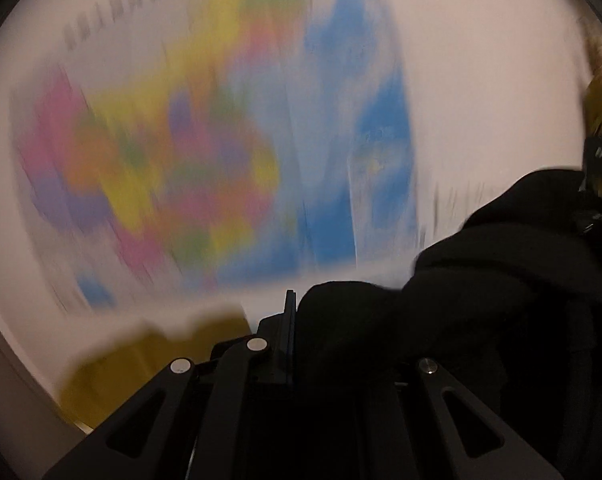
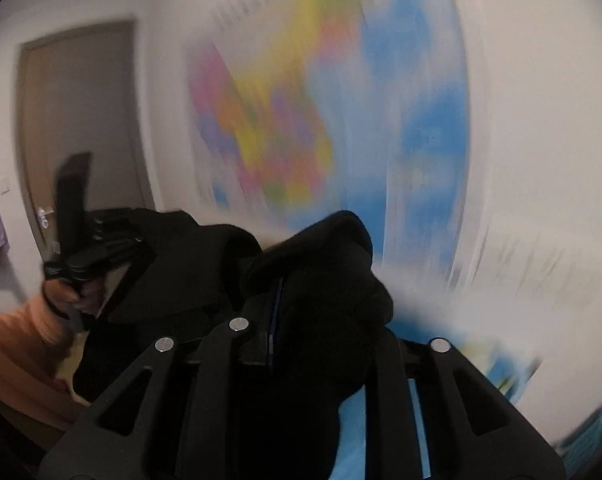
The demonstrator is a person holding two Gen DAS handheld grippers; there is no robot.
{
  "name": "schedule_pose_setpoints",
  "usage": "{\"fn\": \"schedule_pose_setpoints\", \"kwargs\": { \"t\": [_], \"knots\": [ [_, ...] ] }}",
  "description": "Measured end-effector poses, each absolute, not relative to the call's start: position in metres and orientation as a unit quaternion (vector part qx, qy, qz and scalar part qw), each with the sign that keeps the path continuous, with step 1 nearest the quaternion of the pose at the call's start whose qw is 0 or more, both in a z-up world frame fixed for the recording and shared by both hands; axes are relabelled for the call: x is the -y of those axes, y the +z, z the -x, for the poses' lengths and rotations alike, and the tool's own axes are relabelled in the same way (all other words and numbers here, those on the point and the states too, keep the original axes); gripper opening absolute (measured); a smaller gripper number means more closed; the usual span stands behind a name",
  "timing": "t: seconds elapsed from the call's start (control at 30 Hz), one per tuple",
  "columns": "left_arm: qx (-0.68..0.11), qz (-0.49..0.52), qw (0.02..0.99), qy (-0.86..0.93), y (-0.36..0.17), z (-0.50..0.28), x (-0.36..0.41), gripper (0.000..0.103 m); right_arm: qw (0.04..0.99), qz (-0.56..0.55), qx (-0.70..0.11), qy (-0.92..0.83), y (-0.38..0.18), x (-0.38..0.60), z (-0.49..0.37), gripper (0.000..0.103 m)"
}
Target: Fold large clothes
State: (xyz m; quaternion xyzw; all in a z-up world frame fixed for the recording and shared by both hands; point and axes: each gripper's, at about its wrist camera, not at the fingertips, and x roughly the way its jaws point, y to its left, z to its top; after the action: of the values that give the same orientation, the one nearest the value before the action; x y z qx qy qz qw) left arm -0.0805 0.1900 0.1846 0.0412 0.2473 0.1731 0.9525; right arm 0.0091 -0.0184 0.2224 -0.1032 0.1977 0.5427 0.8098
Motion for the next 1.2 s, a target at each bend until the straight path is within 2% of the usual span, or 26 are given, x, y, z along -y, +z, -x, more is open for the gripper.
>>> {"fn": "schedule_pose_setpoints", "kwargs": {
  "t": [0.13, 0.2, 0.27, 0.3, 0.33, 0.37, 0.4, 0.43, 0.5, 0.53, 0.6, 0.63, 0.67, 0.73, 0.8, 0.9, 0.93, 0.97, 1.0, 1.03, 1.07, 1.1, 1.13, 1.2],
  "knots": [
    [-0.383, 0.007, 0.906, 0.179, 0.060, 0.004, -0.236, 0.005, 0.791, 0.141, -0.345, 0.485, 0.096, -0.047, -0.092, 0.019],
    [-0.428, 0.018, 0.885, 0.184, 0.012, -0.020, -0.254, 0.005, 0.784, 0.152, -0.386, 0.462, 0.052, -0.065, -0.116, 0.025],
    [-0.440, 0.042, 0.880, 0.175, -0.006, -0.030, -0.273, 0.005, 0.791, 0.109, -0.395, 0.455, 0.047, -0.064, -0.135, 0.043],
    [-0.440, 0.053, 0.881, 0.168, -0.006, -0.031, -0.280, 0.005, 0.784, 0.069, -0.411, 0.460, 0.049, -0.056, -0.144, 0.048],
    [-0.442, 0.061, 0.882, 0.155, -0.007, -0.032, -0.286, 0.005, 0.774, 0.047, -0.424, 0.468, 0.051, -0.049, -0.148, 0.059],
    [-0.442, 0.067, 0.883, 0.144, -0.005, -0.032, -0.292, 0.005, 0.769, 0.041, -0.430, 0.471, 0.053, -0.041, -0.150, 0.080],
    [-0.442, 0.069, 0.883, 0.141, -0.003, -0.031, -0.295, 0.006, 0.785, 0.060, -0.423, 0.449, 0.054, -0.030, -0.148, 0.090],
    [-0.441, 0.068, 0.885, 0.130, -0.001, -0.029, -0.298, 0.006, 0.799, 0.074, -0.411, 0.433, 0.056, -0.022, -0.142, 0.096],
    [-0.444, 0.063, 0.886, 0.117, 0.004, -0.020, -0.292, 0.009, 0.800, 0.069, -0.411, 0.431, 0.048, 0.000, -0.138, 0.095],
    [-0.448, 0.062, 0.886, 0.102, 0.003, -0.019, -0.291, 0.011, 0.795, 0.054, -0.420, 0.435, 0.043, 0.010, -0.136, 0.090],
    [-0.456, 0.046, 0.885, 0.080, 0.002, -0.020, -0.285, 0.020, 0.781, 0.042, -0.435, 0.446, 0.033, 0.020, -0.127, 0.052],
    [-0.458, 0.036, 0.885, 0.072, 0.001, -0.024, -0.279, 0.020, 0.785, 0.058, -0.432, 0.441, 0.030, 0.021, -0.124, 0.012],
    [-0.458, 0.027, 0.886, 0.068, -0.001, -0.028, -0.273, 0.020, 0.791, 0.069, -0.427, 0.433, 0.030, 0.025, -0.121, 0.005],
    [-0.446, 0.032, 0.893, 0.046, 0.007, -0.023, -0.269, 0.008, 0.808, 0.074, -0.386, 0.440, 0.051, 0.034, -0.109, 0.005],
    [-0.412, 0.038, 0.911, 0.007, 0.023, -0.005, -0.267, 0.007, 0.811, 0.086, -0.332, 0.475, 0.077, 0.049, -0.081, 0.005],
    [-0.400, 0.003, 0.914, -0.071, 0.027, 0.027, -0.252, 0.010, 0.782, 0.123, -0.340, 0.508, 0.072, 0.056, -0.054, 0.006],
    [-0.413, -0.015, 0.905, -0.096, 0.021, 0.037, -0.244, 0.010, 0.768, 0.138, -0.357, 0.513, 0.064, 0.066, -0.046, 0.012],
    [-0.432, -0.055, 0.892, -0.116, 0.010, 0.047, -0.233, 0.014, 0.749, 0.163, -0.385, 0.514, 0.051, 0.063, -0.040, 0.024],
    [-0.441, -0.097, 0.884, -0.122, 0.003, 0.054, -0.225, 0.023, 0.732, 0.211, -0.415, 0.498, 0.034, 0.060, -0.032, 0.034],
    [-0.441, -0.121, 0.881, -0.120, 0.002, 0.057, -0.220, 0.026, 0.730, 0.235, -0.422, 0.483, 0.025, 0.062, -0.030, 0.055],
    [-0.436, -0.137, 0.881, -0.118, 0.004, 0.061, -0.217, 0.037, 0.734, 0.238, -0.426, 0.472, 0.022, 0.067, -0.033, 0.070],
    [-0.432, -0.128, 0.884, -0.125, 0.011, 0.061, -0.219, 0.048, 0.737, 0.219, -0.431, 0.472, 0.025, 0.073, -0.039, 0.079],
    [-0.420, -0.108, 0.891, -0.136, 0.023, 0.063, -0.223, 0.050, 0.748, 0.185, -0.430, 0.471, 0.033, 0.079, -0.049, 0.089],
    [-0.383, -0.055, 0.908, -0.159, 0.048, 0.059, -0.235, 0.072, 0.766, 0.103, -0.413, 0.481, 0.055, 0.092, -0.069, 0.092]
  ]
}}
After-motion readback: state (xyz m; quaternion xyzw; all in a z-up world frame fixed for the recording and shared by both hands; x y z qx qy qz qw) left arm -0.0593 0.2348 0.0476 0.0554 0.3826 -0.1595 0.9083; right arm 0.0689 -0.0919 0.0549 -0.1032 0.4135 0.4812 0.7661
